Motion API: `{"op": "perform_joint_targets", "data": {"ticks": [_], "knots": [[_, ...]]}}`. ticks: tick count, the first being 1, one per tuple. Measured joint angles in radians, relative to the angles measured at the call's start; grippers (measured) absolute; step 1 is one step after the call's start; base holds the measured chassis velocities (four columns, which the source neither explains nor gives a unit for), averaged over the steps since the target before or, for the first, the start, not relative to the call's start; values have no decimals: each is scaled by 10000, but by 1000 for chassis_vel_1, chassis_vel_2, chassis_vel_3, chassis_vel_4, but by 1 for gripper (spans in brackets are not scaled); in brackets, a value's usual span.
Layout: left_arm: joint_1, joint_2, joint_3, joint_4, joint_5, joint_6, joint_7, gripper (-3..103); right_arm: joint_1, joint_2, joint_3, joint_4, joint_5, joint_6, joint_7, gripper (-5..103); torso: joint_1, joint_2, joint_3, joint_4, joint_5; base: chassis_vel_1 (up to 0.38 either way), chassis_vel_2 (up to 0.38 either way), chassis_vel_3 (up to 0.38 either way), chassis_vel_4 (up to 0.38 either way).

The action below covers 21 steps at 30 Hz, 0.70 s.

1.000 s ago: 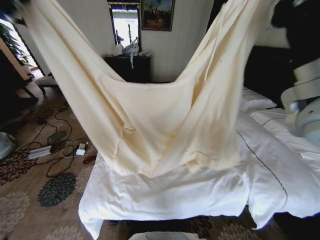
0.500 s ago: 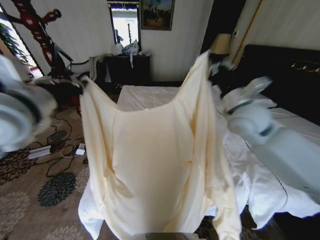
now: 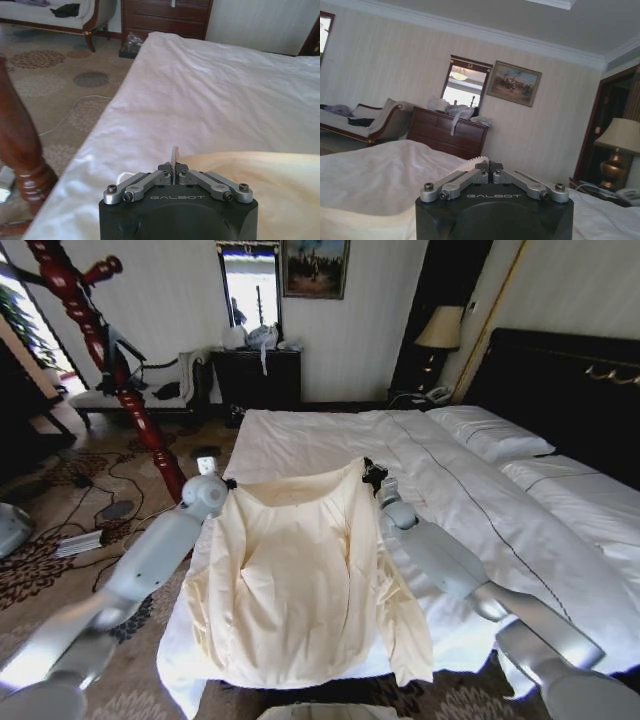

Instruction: Pick up the clothes from the bed and hang them on the clothes hanger.

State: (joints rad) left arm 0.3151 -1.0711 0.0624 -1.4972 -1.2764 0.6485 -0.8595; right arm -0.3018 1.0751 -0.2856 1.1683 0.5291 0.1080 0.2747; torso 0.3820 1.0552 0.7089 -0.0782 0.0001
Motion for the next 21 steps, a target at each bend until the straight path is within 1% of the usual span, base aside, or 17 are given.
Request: {"op": "perform_joint_targets", "data": {"ticks": [1, 2, 3, 4, 6, 8, 9, 11, 13, 14, 15, 16, 17, 18, 19, 20, 21], "knots": [[2, -196, -1, 43, 76, -29, -21, 2, 3, 93, -93, 35, 98, -1, 0, 0, -1, 0, 0, 0, -1, 0, 0, 0, 0], [2, -196, -1, 43, 76, -29, -21, 2, 3, 93, -93, 35, 98, -1, 0, 0, -1, 0, 0, 0, -1, 0, 0, 0, 0], [2, -643, -9, 172, 202, -106, -89, 2, -9, 333, -313, 204, 450, -7, -29, 0, -2, 2, 0, 7, 1, 0, 0, 0, 0], [2, -943, -27, 296, 250, -151, -168, 2, -48, 528, -441, 354, 808, -19, -31, 0, -3, 3, -2, 9, -3, 0, 0, 0, 0], [6, -1518, -46, 622, 373, -205, -247, 2, -169, 904, -633, 601, 1545, -198, 83, 0, -3, 3, -1, 8, 1, 0, 0, 0, 0], [13, -1614, -47, 697, 421, -214, -246, 2, -199, 975, -670, 633, 1680, -265, 133, 0, -3, 3, -1, 8, 1, 0, 0, 0, 0], [69, -1955, -54, 1047, 682, -249, -212, 2, -331, 1199, -806, 682, 2075, -513, 314, 0, -3, 3, -2, 5, 0, 0, 0, 0, 0], [194, -2276, -71, 1473, 1082, -296, -62, 2, -513, 1443, -911, 547, 2166, -705, 391, 0, -3, 3, 0, 3, 0, 0, 0, 0, 0], [228, -2345, -72, 1567, 1179, -306, -17, 2, -549, 1488, -925, 503, 2158, -735, 396, 0, -3, 3, -1, 4, 0, 0, 0, 0, 0], [341, -2540, -73, 1829, 1457, -336, 94, 2, -660, 1597, -964, 383, 2122, -861, 406, 0, -2, 3, -1, 4, -3, 0, 0, 0, 0], [486, -2728, -55, 2027, 1636, -343, 87, -1, -778, 1702, -1016, 279, 2113, -1104, 412, 0, -2, 3, -1, 4, -1, 0, 0, 0, 0], [558, -2809, -46, 2082, 1654, -332, 44, -1, -840, 1749, -1035, 247, 2103, -1329, 447, -2, -2, 2, 0, 4, -2, 0, 0, 0, 0], [594, -2841, -45, 2104, 1654, -309, 6, 2, -862, 1764, -1042, 242, 2098, -1440, 490, -2, -2, 3, -1, 3, -2, 0, 0, 0, 0], [594, -2841, -45, 2104, 1654, -309, 6, 2, -862, 1764, -1042, 242, 2098, -1440, 490, -2, -2, 3, -1, 3, -2, 0, 0, 0, 0], [665, -2870, -45, 2122, 1606, -191, -137, 7, -926, 1774, -1110, 247, 2153, -1897, 737, 0, -2, 3, -1, 2, -2, 0, 0, 0, 0], [725, -2780, -28, 2023, 1354, 73, -428, 12, -1005, 1695, -1177, 432, 2500, -2520, 1005, 5, -2, 3, 0, 1, -1, 0, 0, 0, 0], [769, -2600, -3, 1760, 804, 351, -853, 18, -1088, 1508, -1192, 788, 2930, -3059, 1192, 10, -1, 2, 1, 5, -2, 0, 0, 0, 0]]}}
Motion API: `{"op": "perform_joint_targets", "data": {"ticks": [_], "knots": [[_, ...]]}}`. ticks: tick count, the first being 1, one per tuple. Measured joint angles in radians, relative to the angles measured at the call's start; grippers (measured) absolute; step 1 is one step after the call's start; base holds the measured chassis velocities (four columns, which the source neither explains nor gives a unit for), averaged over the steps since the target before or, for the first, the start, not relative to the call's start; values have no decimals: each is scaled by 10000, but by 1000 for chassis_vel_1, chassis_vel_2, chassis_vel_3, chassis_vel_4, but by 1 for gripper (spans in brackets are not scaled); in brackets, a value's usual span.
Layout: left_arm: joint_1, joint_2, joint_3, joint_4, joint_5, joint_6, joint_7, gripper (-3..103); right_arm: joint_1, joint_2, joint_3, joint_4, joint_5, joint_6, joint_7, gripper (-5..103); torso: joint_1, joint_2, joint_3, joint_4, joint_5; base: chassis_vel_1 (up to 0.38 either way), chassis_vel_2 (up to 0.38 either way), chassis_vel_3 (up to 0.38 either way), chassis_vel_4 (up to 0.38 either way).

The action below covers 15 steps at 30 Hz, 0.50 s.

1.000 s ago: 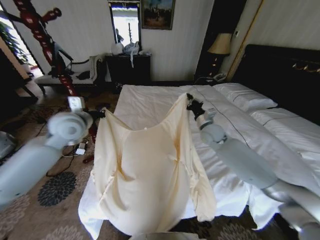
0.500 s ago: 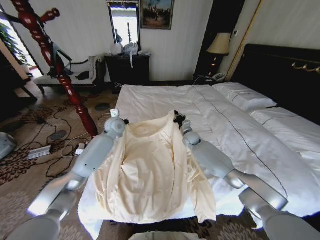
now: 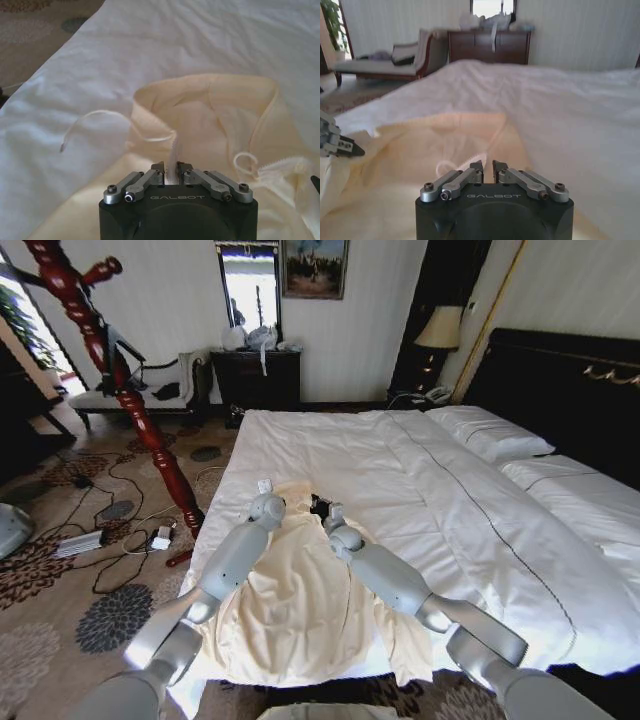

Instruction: Pick up the clothes from the bed and hang them on the clothes hanger.

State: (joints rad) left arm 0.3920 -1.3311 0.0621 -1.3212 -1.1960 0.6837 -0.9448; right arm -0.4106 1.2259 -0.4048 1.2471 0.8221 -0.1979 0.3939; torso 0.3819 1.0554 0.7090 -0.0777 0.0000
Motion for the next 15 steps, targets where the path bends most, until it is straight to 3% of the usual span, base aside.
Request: {"op": "perform_joint_targets", "data": {"ticks": [1, 3, 5, 6, 7, 9, 11, 12, 14, 15], "knots": [[0, 0, 0, 0, 0, 0, 0, 18, 0, 0, 0, 0, 0, 0, 0, 10, 0, 0, 0, 0, 0, 0, 0, 0, 0], [60, 599, 75, -891, -1283, 411, -784, 28, -145, -621, 26, 840, 792, -970, 351, 21, -1, 1, -1, 2, 1, 0, 0, 0, 0], [67, 819, 141, -1156, -1573, 466, -841, 28, -172, -830, 49, 1100, 1009, -1231, 497, 27, -1, 0, -1, 2, 2, 0, 0, 0, 0], [75, 1341, 268, -1717, -2138, 508, -939, 34, -203, -1310, 150, 1637, 1487, -1765, 847, 27, -1, 1, -1, -2, 1, 0, 0, 0, 0], [70, 1897, 405, -2373, -2780, 508, -1046, 40, -218, -1873, 318, 2295, 2180, -2346, 1352, 37, -3, 2, -3, -5, 1, 0, 0, 0, 0], [24, 2739, 489, -3447, -3570, 514, -1106, 50, -293, -2652, 692, 3742, 3384, -3112, 2231, 43, -1, 1, -1, -3, -1, 0, 0, 0, 0], [-9, 2945, 489, -3743, -3742, 515, -1094, 50, -325, -2797, 795, 4032, 3588, -3190, 2360, 48, 0, 1, -1, 0, -2, 0, 0, 0, 0], [-111, 3502, 388, -4530, -4133, 515, -1021, 56, -458, -3283, 1164, 4906, 4108, -3291, 2674, 48, -1, 1, -2, 1, 0, 0, 0, 0, 0], [-192, 4738, -36, -5764, -4889, 520, -842, 66, -567, -4034, 1664, 6130, 4742, -3285, 3028, 65, -3, 3, -3, -9, -2, 0, 0, 0, 0], [-192, 4927, -110, -5895, -4945, 538, -778, 66, -567, -4119, 1724, 6287, 4794, -3257, 3082, 65, -3, 3, -4, -9, -2, 0, 0, 0, 0]]}}
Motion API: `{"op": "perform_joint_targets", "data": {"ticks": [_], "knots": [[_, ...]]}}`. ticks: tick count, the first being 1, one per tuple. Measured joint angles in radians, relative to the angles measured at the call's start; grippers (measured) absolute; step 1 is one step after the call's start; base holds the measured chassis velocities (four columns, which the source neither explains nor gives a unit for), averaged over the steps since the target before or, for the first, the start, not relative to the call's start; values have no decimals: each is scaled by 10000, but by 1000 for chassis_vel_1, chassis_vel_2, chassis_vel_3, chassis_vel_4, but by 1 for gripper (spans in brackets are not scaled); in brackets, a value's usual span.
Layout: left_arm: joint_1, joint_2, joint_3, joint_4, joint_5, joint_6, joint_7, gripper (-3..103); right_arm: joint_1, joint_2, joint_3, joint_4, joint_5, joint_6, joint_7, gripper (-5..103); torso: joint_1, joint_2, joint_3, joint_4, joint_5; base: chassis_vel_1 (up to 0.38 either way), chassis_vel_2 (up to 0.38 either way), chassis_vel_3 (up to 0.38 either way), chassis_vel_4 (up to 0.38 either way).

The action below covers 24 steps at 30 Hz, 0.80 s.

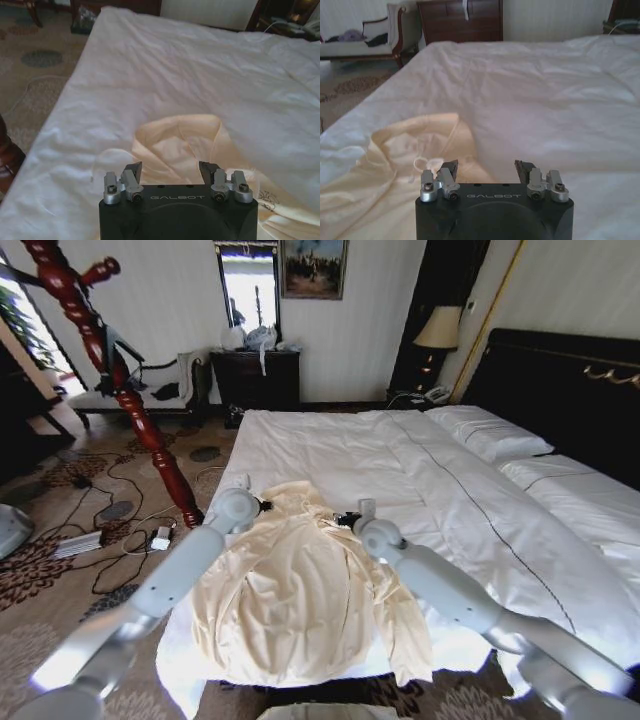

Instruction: Pick up the clothes from the bed and hang them on the clothes hanger.

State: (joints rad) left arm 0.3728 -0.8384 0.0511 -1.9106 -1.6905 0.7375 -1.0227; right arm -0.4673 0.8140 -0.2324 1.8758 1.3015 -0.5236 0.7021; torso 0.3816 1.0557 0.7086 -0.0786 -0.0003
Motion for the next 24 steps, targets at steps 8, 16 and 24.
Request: {"op": "perform_joint_targets", "data": {"ticks": [8, 16, 24], "knots": [[-349, 3780, -1643, -1848, 1093, -1487, 1713, 97, -484, -1007, 2059, 1592, -1454, 1992, -717, 91, 4, 0, 2, 4, 1, 0, 0, 0, 0], [-694, 6023, -3326, -1806, 1816, -2223, 1912, 100, -2432, -752, 5886, 2256, -1465, 3857, -1896, 100, 1, 0, 1, 8, -1, 0, 0, 0, 0], [-1373, 6108, -2988, 77, 1830, -2044, 2888, 100, -3744, -624, 7031, 2655, -1725, 3833, -1989, 100, 0, 0, 1, 6, 4, 0, 0, 0, 0]]}}
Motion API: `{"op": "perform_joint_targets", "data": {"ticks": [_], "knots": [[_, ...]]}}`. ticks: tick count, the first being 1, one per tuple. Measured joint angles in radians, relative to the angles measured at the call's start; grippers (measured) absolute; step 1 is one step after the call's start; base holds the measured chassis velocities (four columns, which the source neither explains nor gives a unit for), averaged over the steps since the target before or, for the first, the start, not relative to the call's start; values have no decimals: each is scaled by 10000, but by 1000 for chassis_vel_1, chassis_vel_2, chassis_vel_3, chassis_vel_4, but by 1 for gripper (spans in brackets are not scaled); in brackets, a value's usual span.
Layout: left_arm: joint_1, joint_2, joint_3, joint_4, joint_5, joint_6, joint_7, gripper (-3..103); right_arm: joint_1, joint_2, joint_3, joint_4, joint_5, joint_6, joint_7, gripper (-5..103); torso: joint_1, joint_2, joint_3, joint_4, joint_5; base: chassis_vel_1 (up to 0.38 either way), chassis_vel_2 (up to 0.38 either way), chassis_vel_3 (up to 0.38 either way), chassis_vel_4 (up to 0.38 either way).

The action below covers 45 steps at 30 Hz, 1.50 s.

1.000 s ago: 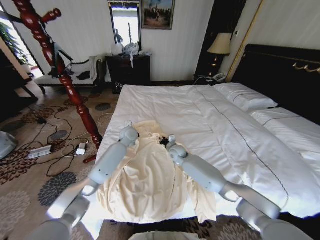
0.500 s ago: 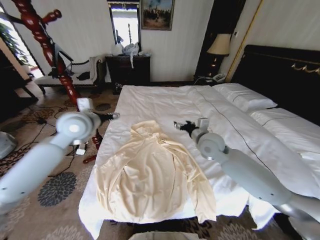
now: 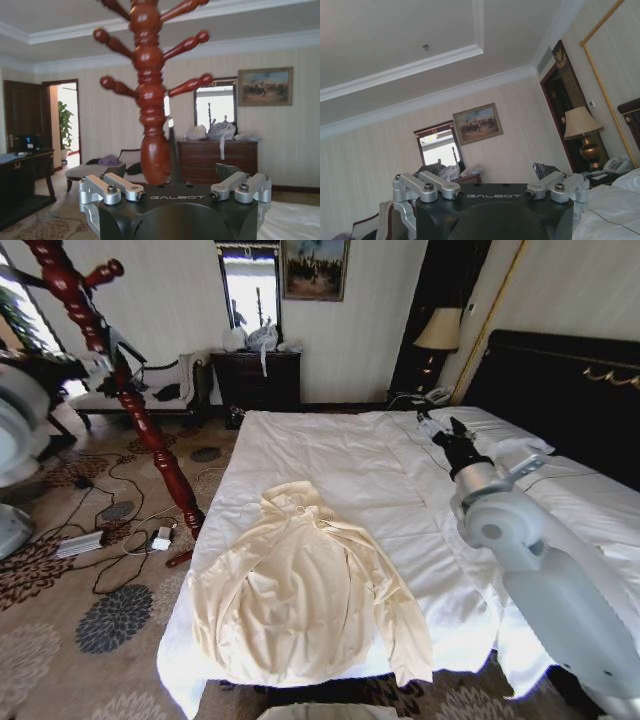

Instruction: Pick up the clothes from the bed and hang them on the clothes hanger.

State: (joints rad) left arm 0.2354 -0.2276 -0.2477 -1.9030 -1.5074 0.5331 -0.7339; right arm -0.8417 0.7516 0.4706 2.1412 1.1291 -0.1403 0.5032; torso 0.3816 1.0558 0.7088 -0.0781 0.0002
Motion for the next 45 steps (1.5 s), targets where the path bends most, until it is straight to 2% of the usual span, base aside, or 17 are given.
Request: {"op": "perform_joint_targets", "data": {"ticks": [1, 2, 5, 6, 7, 9, 11, 12, 14, 16, 17, 21, 25, 37, 40, 43, 45], "knots": [[0, 0, 0, 0, 0, 0, 0, 100, 0, 0, 0, 0, 0, 0, 0, 100, 0, 0, 0, 0, 0, 0, 0, 0, 0], [-60, -255, 292, 912, 455, -238, 828, 100, -131, 94, 53, -4, -151, 0, -7, 100, 1, -1, 1, 7, -8, 0, 0, 0, 0], [-503, -964, 839, 2237, 730, -622, 1817, 100, -246, 267, 67, -51, -269, -6, -8, 100, 4, -3, 3, 9, -11, 0, 0, 0, 0], [-503, -964, 839, 2237, 730, -622, 1817, 100, -246, 267, 67, -51, -269, -6, -8, 100, 4, -3, 3, 9, -11, 0, 0, 0, 0], [-1098, -1526, 1419, 2960, 918, -826, 2166, 100, -316, 382, 46, -144, -395, -27, -8, 100, 6, -4, 4, 3, -13, 0, 0, 0, 0], [-1575, -1910, 1815, 3365, 1051, -883, 2257, 100, -334, 450, -3, -224, -481, -52, -6, 100, 7, -4, 4, -3, -7, 0, 0, 0, 0], [-2749, -2803, 2604, 4033, 1261, -932, 2353, 100, -281, 572, -138, -480, -615, -120, 12, 100, 6, -4, 4, -2, 4, 0, 0, 0, 0], [-2749, -2803, 2604, 4033, 1261, -932, 2353, 100, -281, 572, -138, -480, -615, -120, 12, 100, 6, -4, 4, -2, 4, 0, 0, 0, 0], [-3363, -3314, 2939, 4329, 1336, -808, 2266, 100, -230, 622, -188, -604, -637, -164, 58, 100, 7, -4, 4, -3, 2, 0, 0, 0, 0], [-4184, -3892, 3474, 4781, 1509, -151, 1607, 100, -262, 652, -206, -710, -665, -250, 157, 100, 7, -5, 3, -1, 4, 0, 0, 0, 0], [-4184, -3892, 3474, 4781, 1509, -151, 1607, 100, -262, 652, -206, -710, -665, -250, 157, 100, 7, -5, 3, -1, 4, 0, 0, 0, 0], [-5037, -4296, 3942, 5530, 1521, 1144, 407, 100, -531, 631, -43, -728, -720, -344, 199, 100, 4, -4, 3, 3, 0, 0, 0, 0, 0], [-5617, -4508, 4256, 6298, 1496, 1568, 188, 100, -700, 634, 23, -783, -854, -398, 206, 100, 1, -3, 1, 8, -3, 0, 0, 0, 0], [-6107, -4735, 4695, 6936, 1403, 1989, 128, 100, -1083, 828, 127, -827, -1056, -575, 399, 100, 0, -2, 1, 3, -1, 0, 0, 0, 0], [-6037, -4712, 4699, 7056, 1028, 2054, -18, 103, -1187, 784, 252, -833, -1061, -611, 447, 100, 2, -3, 1, 3, -3, 0, 0, 0, 0], [-5966, -4679, 4672, 7033, 845, 2056, -78, 100, -1226, 774, 287, -816, -1060, -624, 472, 100, 4, -3, 2, 0, -4, 0, 0, 0, 0], [-5878, -4606, 4641, 6888, 577, 2057, -193, 90, -1287, 760, 304, -759, -1061, -656, 512, 100, 3, -2, 2, 1, -3, 0, 0, 0, 0]]}}
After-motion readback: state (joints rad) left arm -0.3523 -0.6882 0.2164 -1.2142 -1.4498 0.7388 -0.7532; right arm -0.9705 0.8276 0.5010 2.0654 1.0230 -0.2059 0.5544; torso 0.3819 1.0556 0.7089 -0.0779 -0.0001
